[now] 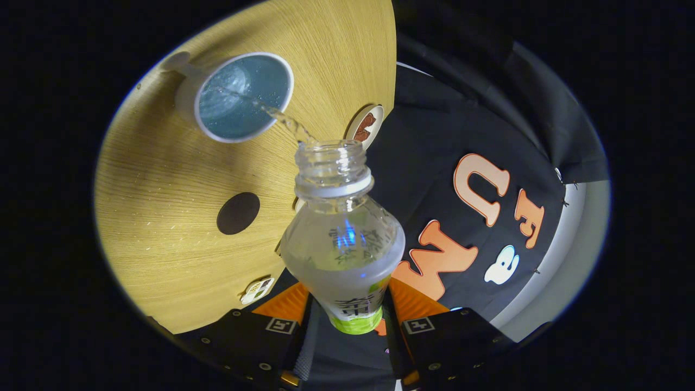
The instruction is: Take the bottle from table, then pour the juice into the cup, finally place the bottle on the coaster
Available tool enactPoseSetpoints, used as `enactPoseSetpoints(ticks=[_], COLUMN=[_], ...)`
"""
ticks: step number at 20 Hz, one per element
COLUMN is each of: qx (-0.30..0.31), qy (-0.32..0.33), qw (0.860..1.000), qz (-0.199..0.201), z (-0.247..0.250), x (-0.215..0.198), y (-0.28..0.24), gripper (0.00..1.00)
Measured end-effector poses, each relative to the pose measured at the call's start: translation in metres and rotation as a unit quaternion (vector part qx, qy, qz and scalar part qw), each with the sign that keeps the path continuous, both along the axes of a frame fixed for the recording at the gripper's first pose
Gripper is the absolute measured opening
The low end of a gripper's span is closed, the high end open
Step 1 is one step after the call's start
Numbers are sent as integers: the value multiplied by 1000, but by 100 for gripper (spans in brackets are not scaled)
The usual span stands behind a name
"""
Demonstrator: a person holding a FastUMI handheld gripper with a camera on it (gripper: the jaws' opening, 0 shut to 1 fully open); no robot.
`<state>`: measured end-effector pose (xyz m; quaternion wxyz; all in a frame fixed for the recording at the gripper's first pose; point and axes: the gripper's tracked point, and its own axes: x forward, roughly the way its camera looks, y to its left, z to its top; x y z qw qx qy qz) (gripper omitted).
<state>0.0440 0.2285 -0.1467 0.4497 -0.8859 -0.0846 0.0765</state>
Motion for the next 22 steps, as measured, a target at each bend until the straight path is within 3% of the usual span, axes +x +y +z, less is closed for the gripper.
enactPoseSetpoints(ticks=[12, 22], qx=[-17, 22], qy=[-2, 34], qw=[1000, 999], qz=[6, -19], z=[1, -20], x=[-3, -1], y=[8, -3], gripper=[57, 56])
